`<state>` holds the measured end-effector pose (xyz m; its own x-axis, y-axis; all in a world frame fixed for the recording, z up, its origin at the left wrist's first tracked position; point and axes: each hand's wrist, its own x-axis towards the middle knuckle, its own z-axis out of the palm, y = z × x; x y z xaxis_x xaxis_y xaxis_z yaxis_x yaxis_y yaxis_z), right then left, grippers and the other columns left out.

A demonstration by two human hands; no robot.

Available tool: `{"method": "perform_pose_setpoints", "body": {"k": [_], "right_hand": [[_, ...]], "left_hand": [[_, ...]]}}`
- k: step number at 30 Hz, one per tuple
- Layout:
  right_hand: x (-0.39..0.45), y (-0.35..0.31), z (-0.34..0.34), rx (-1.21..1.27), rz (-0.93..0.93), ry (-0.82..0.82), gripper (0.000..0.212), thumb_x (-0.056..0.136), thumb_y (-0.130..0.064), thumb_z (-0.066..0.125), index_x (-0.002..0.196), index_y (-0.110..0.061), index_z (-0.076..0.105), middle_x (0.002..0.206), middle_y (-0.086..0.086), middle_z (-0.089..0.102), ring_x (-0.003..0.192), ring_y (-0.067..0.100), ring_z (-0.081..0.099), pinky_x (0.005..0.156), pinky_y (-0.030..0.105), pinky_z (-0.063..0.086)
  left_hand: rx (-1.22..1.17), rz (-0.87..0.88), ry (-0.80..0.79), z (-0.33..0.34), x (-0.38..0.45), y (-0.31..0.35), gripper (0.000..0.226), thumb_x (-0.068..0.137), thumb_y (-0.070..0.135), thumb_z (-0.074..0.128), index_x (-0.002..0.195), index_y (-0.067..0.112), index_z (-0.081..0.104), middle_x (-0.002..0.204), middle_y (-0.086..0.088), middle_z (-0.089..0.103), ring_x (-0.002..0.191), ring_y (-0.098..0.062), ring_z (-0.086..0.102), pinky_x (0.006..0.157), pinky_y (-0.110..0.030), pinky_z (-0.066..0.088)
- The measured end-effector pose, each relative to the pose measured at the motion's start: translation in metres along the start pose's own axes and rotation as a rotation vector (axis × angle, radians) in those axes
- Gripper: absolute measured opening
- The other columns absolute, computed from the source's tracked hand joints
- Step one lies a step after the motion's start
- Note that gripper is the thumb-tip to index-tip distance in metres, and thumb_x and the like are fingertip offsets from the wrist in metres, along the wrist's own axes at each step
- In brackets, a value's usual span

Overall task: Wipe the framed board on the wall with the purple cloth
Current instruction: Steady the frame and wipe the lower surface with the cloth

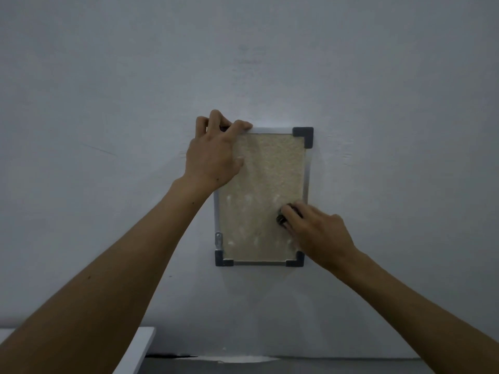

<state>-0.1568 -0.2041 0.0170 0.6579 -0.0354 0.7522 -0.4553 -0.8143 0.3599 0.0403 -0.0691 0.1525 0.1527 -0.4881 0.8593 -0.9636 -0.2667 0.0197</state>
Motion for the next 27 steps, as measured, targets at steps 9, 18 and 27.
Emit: {"method": "perform_pose_setpoints", "body": {"k": [9, 18, 27], "right_hand": [[0.009, 0.004, 0.0, 0.033, 0.265, 0.186, 0.019, 0.1, -0.036, 0.054, 0.107, -0.018, 0.055, 0.097, -0.001, 0.055, 0.062, 0.016, 0.056, 0.039, 0.023, 0.039], [0.027, -0.04, 0.012, 0.099, 0.355, 0.264, 0.017, 0.103, -0.033, 0.052, 0.11, -0.018, 0.058, 0.099, -0.003, 0.061, 0.07, 0.015, 0.061, 0.041, 0.027, 0.045], [0.018, -0.043, 0.015, 0.081, 0.258, 0.215, 0.018, 0.103, -0.035, 0.049, 0.112, -0.022, 0.058, 0.103, -0.005, 0.061, 0.076, 0.014, 0.063, 0.042, 0.028, 0.047]], "left_hand": [[-0.013, -0.014, 0.001, 0.001, 0.001, 0.002, 0.063, 0.077, 0.026, 0.073, 0.135, 0.036, 0.049, 0.123, -0.002, 0.037, 0.118, -0.023, 0.031, 0.066, -0.027, 0.041], [-0.012, 0.016, -0.001, 0.002, 0.002, -0.003, 0.063, 0.078, 0.031, 0.074, 0.135, 0.037, 0.048, 0.122, -0.003, 0.036, 0.118, -0.025, 0.032, 0.067, -0.028, 0.041], [-0.027, 0.033, -0.001, 0.005, 0.002, -0.008, 0.065, 0.077, 0.032, 0.076, 0.136, 0.038, 0.048, 0.124, -0.002, 0.036, 0.119, -0.024, 0.031, 0.069, -0.028, 0.043]]}}
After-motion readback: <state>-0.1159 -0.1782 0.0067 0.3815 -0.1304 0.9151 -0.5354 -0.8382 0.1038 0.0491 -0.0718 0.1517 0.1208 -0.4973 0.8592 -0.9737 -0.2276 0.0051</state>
